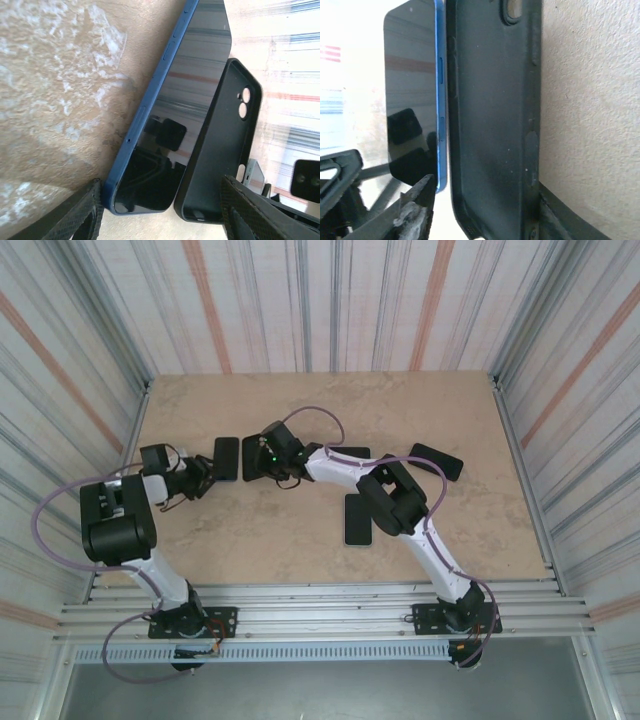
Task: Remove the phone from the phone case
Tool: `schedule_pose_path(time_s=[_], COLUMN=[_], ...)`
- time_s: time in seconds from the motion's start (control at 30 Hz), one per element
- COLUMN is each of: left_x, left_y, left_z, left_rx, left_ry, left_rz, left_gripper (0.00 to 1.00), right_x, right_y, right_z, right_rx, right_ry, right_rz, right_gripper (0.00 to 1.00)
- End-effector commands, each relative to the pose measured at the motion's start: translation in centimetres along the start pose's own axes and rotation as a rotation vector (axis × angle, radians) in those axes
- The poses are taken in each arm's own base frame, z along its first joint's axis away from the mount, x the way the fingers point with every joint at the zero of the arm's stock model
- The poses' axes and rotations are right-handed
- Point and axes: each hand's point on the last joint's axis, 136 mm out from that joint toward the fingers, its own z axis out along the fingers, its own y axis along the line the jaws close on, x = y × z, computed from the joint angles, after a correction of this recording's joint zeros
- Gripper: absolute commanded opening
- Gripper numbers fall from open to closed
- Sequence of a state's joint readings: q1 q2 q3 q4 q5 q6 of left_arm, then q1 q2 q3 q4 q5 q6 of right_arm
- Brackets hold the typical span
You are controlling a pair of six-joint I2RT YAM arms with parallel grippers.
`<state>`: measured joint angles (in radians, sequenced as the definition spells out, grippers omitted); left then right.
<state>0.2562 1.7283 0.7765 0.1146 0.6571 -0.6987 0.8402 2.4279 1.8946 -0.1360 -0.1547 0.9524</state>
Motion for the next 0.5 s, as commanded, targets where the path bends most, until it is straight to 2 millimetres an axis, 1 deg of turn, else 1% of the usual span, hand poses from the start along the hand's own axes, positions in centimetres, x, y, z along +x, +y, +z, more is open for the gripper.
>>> schedule_pose_path(time_s=[0.0, 0.07, 0.3, 0.4, 0.47], left_x=[0.8, 0.6, 0.2, -0.1, -0.1], left_y=[3.2, 3.0, 2.3, 1.5, 0.7], left_z=[-0.9, -1.1, -1.5, -2.1, -2.6], left_rx=[-0.16, -0.165, -0.162, -0.151, -0.139], left_ry=[0.005, 0.001, 0.0, -0.008, -0.012], left_rz=[-0.029, -0.019, -0.006, 0.013, 0.029], left_gripper=[0.65, 0.66, 0.66, 0.67, 0.67], right_x=[0.1, 0.0, -0.1, -0.5, -1.2], right_y=[0.4, 0.4, 0.2, 0.3, 0.5], right_z=[-0.7, -1.0, -1.3, -1.7, -2.4], right_rx=[0.071, 0.093, 0.101, 0.099, 0.094], right_ry=[0.006, 0.005, 0.018, 0.015, 0.006], right_rz=[-0.133, -0.165, -0.183, -0.195, -0.205], right_gripper=[0.58, 0.63, 0.66, 0.69, 0.74])
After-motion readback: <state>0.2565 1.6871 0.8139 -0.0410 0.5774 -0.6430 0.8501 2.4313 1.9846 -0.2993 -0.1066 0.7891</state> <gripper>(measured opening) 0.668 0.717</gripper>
